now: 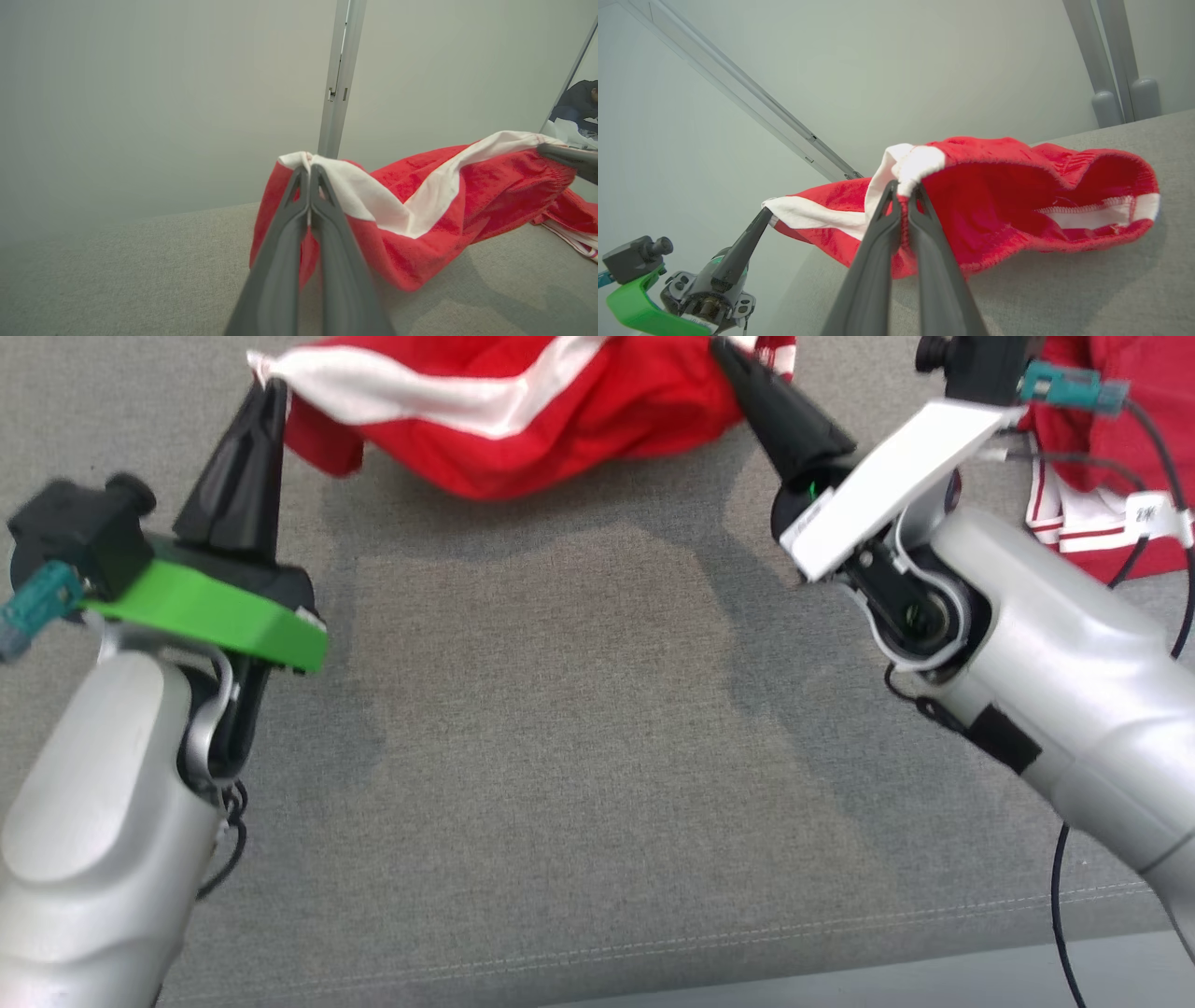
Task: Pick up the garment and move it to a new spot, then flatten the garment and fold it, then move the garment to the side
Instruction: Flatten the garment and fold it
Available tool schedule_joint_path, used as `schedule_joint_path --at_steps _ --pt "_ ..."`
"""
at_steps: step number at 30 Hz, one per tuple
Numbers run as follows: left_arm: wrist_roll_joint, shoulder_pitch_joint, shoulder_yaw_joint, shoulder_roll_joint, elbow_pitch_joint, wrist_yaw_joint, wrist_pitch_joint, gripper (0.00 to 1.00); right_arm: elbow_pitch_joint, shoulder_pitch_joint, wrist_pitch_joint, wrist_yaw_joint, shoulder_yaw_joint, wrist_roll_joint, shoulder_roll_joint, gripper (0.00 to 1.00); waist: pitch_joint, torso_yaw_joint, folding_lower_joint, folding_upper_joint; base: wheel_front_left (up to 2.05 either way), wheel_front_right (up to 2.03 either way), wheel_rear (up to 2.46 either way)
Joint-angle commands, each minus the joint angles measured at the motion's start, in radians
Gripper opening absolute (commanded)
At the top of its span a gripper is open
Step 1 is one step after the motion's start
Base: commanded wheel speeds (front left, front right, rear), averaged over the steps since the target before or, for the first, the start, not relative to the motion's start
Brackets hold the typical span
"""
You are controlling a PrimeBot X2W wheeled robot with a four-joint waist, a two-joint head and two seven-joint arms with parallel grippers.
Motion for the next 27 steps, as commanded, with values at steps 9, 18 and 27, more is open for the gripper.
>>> schedule_joint_path --at_steps 9,18,27 --pt "0.042 0.392 0.114 -0.084 -0.13 -0.012 -0.005 0.0 -0.124 0.266 -0.033 0.0 0.069 0.034 -0.069 0.0 -0.124 -0.018 0.0001 0.0 0.0 0.0 0.0" --pt "0.109 0.602 0.204 -0.168 -0.102 -0.032 -0.004 0.0 -0.236 0.449 -0.036 0.0 0.116 0.072 -0.156 0.0 -0.19 -0.004 0.0001 0.0 0.0 0.0 0.0" --pt "0.25 0.745 0.296 -0.205 -0.1 -0.037 -0.004 0.0 -0.283 0.589 -0.04 0.0 0.133 0.103 -0.206 0.0 -0.23 -0.005 0.0001 0.0 0.0 0.0 0.0"
